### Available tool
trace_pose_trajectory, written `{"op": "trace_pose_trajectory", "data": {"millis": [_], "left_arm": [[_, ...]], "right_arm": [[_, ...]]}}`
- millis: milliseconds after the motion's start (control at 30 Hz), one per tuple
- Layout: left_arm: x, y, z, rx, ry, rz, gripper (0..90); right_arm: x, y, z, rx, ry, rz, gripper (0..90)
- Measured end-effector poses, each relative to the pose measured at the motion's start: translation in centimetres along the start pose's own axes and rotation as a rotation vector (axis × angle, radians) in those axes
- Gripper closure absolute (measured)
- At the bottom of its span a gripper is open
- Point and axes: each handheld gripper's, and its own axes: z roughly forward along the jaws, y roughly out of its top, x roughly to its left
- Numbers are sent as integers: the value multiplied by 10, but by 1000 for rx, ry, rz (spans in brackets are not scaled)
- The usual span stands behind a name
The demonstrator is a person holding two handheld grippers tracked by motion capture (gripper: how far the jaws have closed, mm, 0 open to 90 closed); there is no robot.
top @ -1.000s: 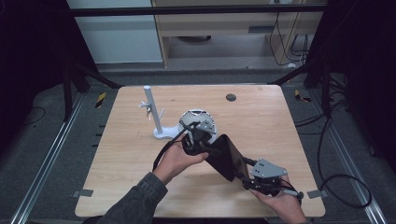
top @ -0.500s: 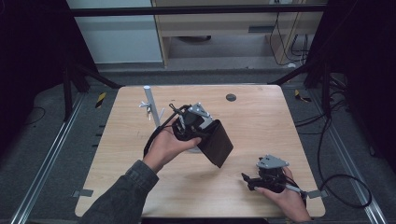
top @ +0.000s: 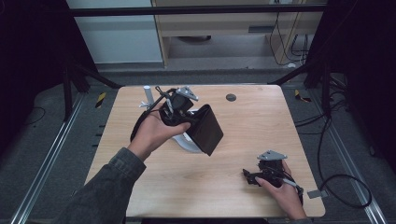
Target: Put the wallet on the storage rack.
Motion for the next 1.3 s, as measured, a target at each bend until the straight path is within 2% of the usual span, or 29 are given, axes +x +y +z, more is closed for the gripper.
{"op": "trace_pose_trajectory", "data": {"millis": [100,500,1000,1300], "left_arm": [[5,5,-6,2,2,-12,799],[23,25,-23,11,70,-28,799],[42,18,-24,15,109,-56,799],[47,15,-10,31,111,-61,799]], "right_arm": [[0,0,0,3,-3,5,21],[1,1,1,8,-16,12,6],[1,1,1,6,-20,12,5],[1,1,1,7,-22,16,6]]}}
